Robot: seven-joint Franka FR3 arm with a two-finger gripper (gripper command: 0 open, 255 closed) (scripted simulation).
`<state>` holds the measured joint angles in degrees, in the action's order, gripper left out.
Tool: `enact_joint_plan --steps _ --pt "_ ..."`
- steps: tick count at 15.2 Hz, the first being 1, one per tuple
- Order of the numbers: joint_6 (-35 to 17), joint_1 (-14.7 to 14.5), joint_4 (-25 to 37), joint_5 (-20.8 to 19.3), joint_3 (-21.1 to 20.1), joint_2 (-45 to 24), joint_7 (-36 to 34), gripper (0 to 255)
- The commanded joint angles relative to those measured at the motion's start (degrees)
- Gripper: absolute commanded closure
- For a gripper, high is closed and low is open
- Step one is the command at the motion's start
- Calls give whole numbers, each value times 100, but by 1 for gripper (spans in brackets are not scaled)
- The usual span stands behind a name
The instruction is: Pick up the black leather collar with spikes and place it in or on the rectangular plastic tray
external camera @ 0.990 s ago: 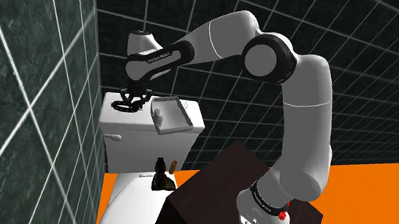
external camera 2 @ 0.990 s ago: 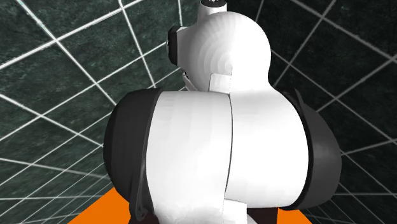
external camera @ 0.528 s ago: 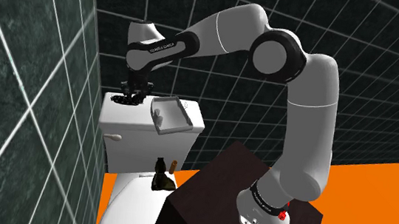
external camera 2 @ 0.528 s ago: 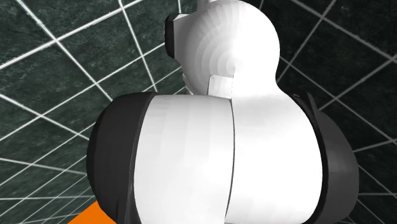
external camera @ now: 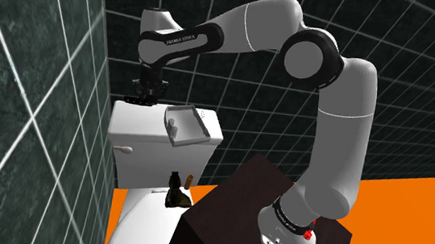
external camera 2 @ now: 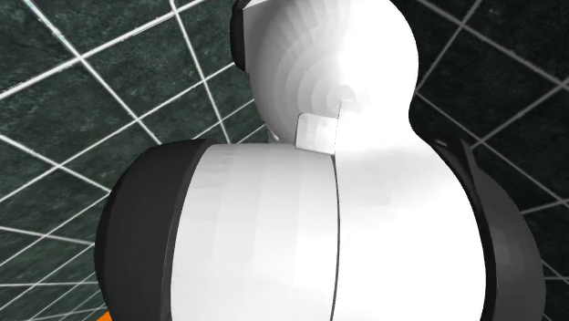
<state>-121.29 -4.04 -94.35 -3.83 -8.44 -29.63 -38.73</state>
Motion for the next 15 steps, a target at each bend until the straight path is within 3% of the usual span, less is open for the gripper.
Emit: enact_joint_plan --steps 1,4,15 --pt "129 4 49 13 -8 79 7 255" --pt "286 9 118 28 -16 167 14 255" --pt "-324 899 -1961 277 271 1649 1226 255"
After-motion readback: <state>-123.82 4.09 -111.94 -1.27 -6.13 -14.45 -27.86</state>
